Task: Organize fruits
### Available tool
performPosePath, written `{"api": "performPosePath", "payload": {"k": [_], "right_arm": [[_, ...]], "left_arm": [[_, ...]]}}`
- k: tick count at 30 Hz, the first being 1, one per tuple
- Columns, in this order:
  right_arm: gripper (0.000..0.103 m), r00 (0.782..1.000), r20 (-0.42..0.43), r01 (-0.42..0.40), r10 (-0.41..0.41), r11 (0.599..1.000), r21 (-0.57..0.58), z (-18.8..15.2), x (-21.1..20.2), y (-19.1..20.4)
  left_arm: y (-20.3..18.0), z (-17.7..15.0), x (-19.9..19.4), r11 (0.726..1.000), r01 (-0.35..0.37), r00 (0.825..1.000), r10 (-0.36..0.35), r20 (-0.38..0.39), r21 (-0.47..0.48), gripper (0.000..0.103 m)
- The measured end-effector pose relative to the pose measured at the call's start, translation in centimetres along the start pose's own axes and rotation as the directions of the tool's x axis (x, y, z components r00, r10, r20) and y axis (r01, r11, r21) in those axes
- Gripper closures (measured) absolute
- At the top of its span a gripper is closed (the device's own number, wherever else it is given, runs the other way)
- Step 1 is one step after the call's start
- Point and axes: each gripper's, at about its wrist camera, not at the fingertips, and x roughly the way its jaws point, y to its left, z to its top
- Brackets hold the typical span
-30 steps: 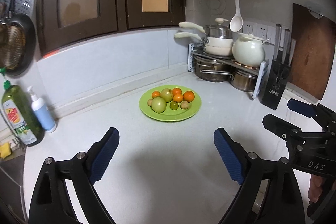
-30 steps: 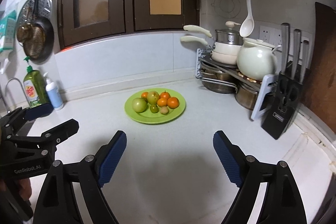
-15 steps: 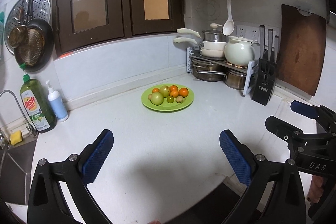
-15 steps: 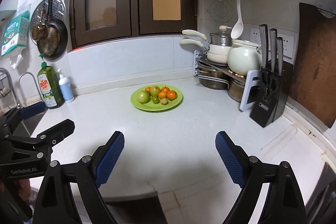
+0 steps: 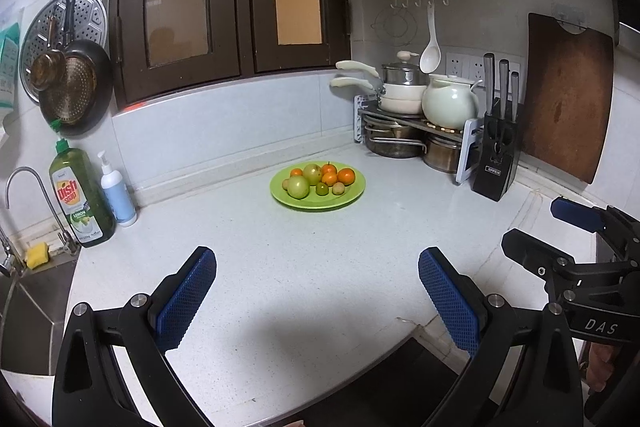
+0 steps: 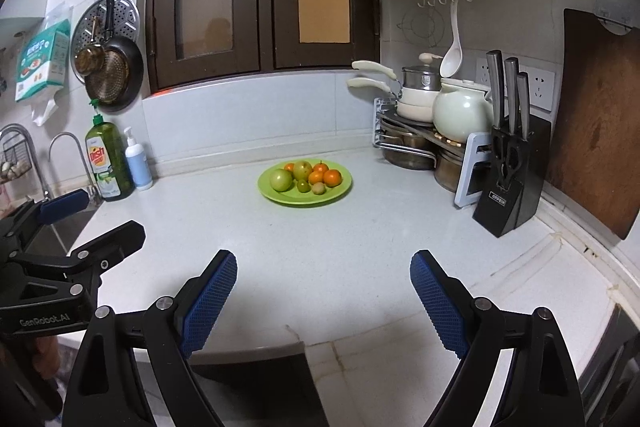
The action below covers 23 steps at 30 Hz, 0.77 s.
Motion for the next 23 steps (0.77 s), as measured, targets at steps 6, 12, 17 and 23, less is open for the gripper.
{"api": "performPosePath", "payload": {"k": [6,12,17,23], "right_arm": [[0.014,1.000,0.000,0.000,0.000,1.000,-0.001,-0.19,-0.45,0.11],[0.014,1.000,-0.002,-0.003,0.003,1.000,0.001,-0.24,-0.48,0.14],[0.014,1.000,-0.007,-0.002,0.002,1.000,0.007,-0.41,-0.45,0.07],[0.014,1.000,-0.013,0.002,-0.002,1.000,0.011,-0.41,-0.18,-0.12]], "left_arm": [[-0.31,-0.02,-0.43,1.000,-0.004,1.000,0.004,0.007,0.003,0.000],[-0.40,-0.03,-0.52,1.000,-0.002,1.000,0.002,0.006,0.006,0.000],[-0.45,0.05,-0.47,1.000,0.006,1.000,-0.006,0.007,0.008,0.000],[-0.61,0.09,-0.34,1.000,0.006,1.000,-0.006,0.004,0.008,0.000]]}}
